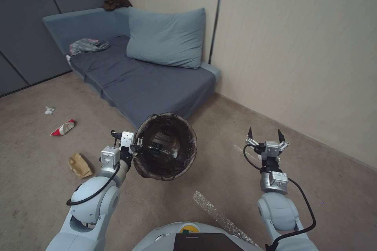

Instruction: Pick up the trash bin, then pick up the garbage from the floor and place it into the trash bin.

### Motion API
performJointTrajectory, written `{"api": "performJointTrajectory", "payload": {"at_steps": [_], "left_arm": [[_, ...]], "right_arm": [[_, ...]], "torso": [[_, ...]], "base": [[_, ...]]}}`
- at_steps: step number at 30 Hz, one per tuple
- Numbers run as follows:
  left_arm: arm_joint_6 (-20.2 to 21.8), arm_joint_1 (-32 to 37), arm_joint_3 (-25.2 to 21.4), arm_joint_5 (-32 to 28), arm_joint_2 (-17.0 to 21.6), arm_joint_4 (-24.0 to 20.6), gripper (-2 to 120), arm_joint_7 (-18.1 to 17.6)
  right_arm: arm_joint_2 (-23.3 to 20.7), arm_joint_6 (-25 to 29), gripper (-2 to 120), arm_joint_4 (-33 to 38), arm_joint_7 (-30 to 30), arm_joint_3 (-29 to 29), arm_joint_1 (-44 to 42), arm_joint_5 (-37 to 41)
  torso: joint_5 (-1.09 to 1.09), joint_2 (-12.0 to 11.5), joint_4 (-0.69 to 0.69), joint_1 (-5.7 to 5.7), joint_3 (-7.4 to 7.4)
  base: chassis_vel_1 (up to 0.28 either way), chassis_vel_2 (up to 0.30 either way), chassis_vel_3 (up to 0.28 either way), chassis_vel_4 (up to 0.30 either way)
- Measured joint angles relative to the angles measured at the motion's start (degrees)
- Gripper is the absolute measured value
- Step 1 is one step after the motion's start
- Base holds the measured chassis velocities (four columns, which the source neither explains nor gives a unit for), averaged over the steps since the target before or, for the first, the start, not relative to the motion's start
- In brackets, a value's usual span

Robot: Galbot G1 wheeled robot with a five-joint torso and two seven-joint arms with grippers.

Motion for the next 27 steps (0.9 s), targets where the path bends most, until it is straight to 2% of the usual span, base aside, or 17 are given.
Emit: {"api": "performJointTrajectory", "payload": {"at_steps": [27], "left_arm": [[0.08, -0.45, -0.05, -0.05, -0.02, 0.35, 2, -0.11]], "right_arm": [[0.15, 0.01, 100, -0.66, -0.02, -0.11, 0.55, 0.05]], "torso": [[0.00, -0.01, 0.01, 0.00, 0.00]], "base": [[0.079, 0.086, 0.083, 0.078]]}}
